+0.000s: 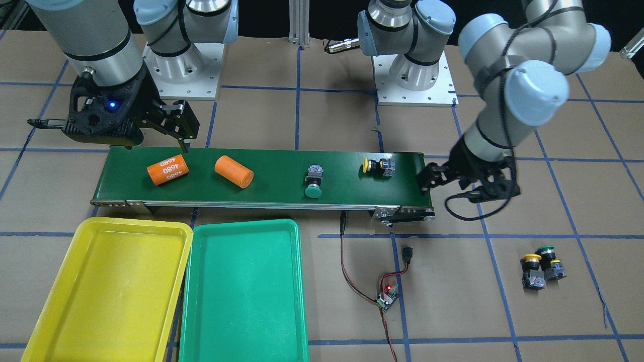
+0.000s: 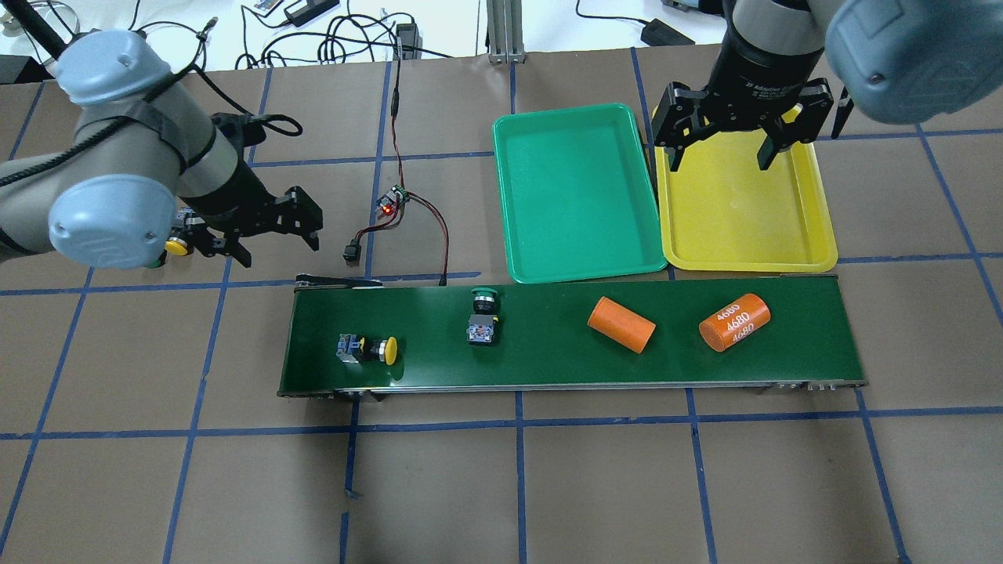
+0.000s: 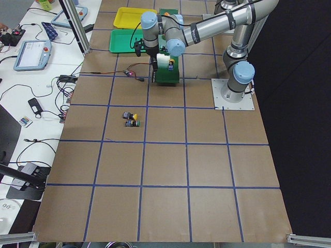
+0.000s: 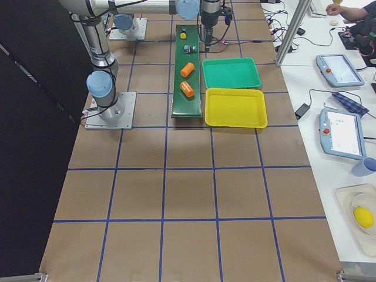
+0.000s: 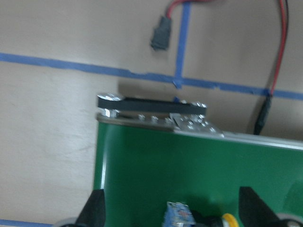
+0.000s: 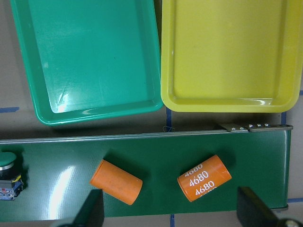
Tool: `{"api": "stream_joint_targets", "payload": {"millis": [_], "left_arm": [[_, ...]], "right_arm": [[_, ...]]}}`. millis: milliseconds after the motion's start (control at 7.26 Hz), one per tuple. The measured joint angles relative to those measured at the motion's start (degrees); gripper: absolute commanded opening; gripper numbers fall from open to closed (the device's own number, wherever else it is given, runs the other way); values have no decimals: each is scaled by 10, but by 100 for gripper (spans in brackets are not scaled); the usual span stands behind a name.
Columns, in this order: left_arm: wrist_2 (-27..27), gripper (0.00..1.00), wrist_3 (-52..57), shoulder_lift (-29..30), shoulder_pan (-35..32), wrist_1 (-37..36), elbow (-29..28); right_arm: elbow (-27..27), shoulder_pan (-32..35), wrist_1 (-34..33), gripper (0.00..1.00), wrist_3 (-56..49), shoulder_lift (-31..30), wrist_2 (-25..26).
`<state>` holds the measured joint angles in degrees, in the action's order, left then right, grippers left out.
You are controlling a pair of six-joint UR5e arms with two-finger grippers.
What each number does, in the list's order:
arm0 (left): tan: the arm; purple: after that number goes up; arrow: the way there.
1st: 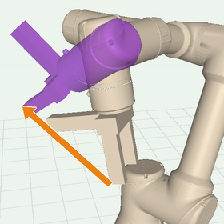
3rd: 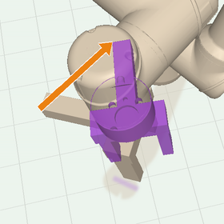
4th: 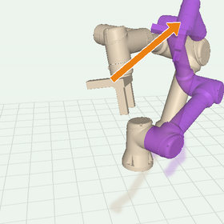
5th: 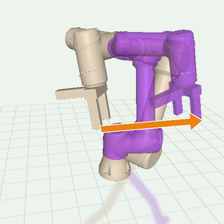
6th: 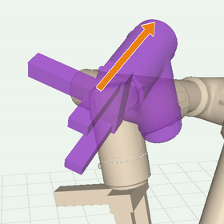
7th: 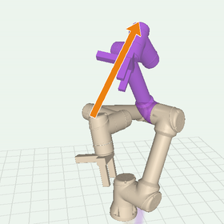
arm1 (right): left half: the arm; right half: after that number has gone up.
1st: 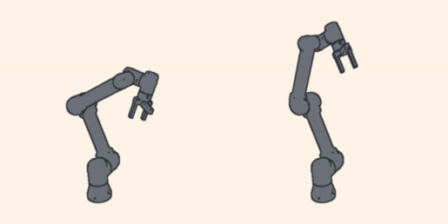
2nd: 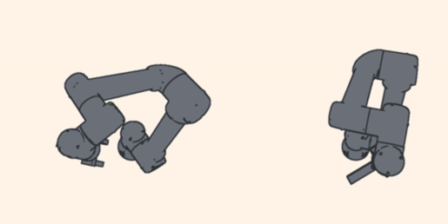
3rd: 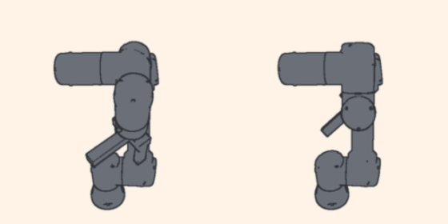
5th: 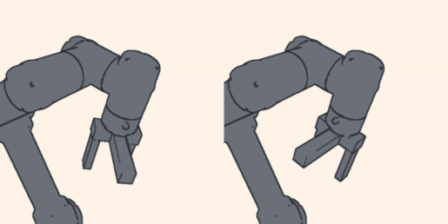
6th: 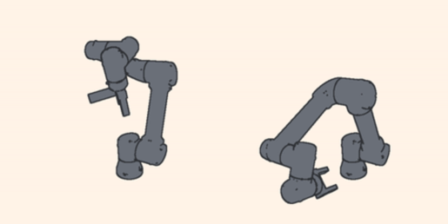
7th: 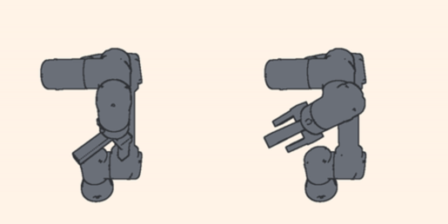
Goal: Sort buttons by color to trays
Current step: 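Return the left gripper and grasp another yellow-capped switch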
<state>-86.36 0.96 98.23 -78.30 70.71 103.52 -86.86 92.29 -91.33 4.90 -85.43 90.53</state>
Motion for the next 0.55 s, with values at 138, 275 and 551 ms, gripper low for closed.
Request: {"api": "stream_joint_targets", "payload": {"millis": [138,275,551], "left_arm": [[0,100,62,33,46,-1,-41],[-2,100,117,77,81,-2,-82],[-4,100,207,176,123,-14,-160]], "right_arm": [[0,0,0,100,0,0,0],[0,1,0,100,0,0,0],[-1,1,0,100,1,0,0]]}}
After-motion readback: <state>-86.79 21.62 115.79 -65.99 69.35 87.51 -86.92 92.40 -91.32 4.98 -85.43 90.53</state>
